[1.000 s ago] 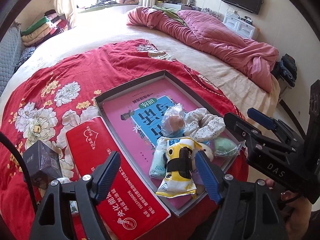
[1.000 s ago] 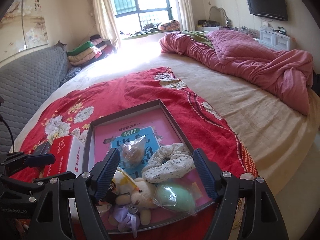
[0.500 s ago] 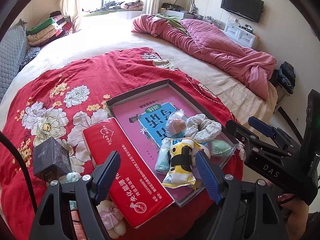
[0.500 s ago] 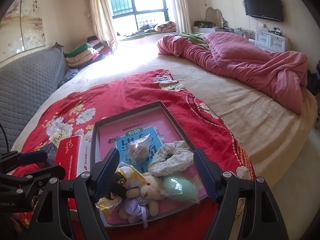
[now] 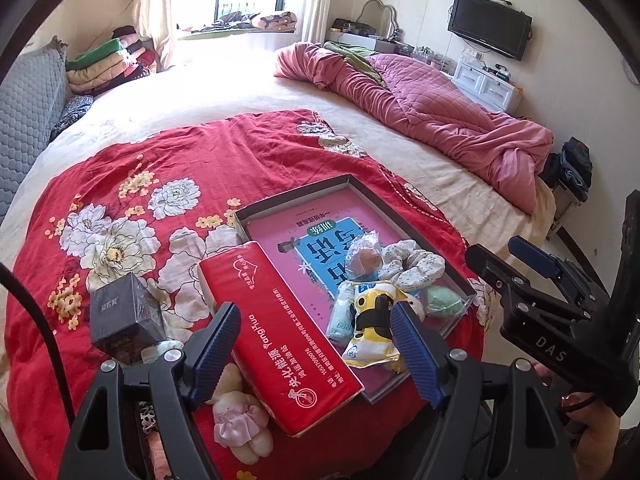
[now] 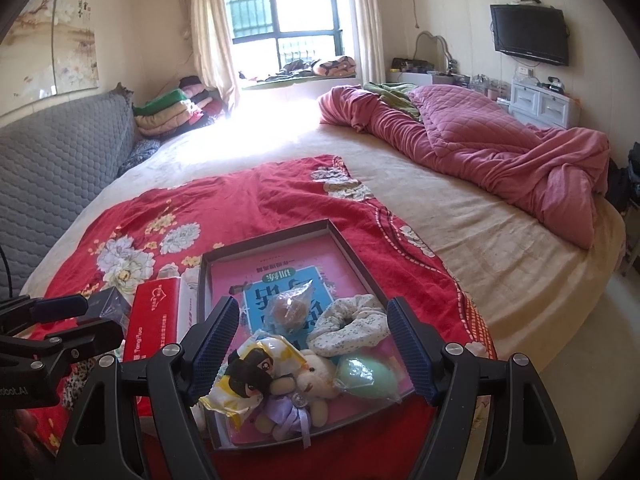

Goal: Organize soft objects
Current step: 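Withdraw both open tools from the tray toward the remaining items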

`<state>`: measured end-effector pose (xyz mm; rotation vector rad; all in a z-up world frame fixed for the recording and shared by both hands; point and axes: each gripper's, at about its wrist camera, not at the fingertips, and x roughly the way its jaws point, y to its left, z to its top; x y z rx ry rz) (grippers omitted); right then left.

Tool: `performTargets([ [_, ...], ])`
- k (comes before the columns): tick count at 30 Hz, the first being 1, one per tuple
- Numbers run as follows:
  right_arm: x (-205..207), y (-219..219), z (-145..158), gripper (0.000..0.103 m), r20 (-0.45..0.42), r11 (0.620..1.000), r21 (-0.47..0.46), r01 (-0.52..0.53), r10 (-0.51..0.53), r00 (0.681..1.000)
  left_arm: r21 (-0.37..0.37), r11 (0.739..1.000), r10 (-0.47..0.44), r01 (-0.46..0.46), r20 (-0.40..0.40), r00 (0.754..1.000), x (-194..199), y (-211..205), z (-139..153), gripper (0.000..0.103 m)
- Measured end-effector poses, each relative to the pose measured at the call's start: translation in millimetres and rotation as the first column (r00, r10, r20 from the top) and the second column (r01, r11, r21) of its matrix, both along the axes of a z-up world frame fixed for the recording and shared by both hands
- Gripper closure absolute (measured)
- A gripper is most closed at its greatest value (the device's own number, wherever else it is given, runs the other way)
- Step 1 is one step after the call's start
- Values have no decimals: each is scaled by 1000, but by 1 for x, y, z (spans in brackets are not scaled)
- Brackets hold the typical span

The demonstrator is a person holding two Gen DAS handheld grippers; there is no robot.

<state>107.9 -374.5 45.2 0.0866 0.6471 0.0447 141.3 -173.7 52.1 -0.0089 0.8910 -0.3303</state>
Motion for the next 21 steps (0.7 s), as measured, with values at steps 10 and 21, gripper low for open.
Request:
performTargets([
  [10,-14,15,18,26,49,999,22,-23,22,999,19,1000,24,-24,10,1000,-16,20,5,26],
  [21,-24,45,28,25,58,986,105,-126,120,991,18,997,77,-77,8,997,-30,59,4,26],
])
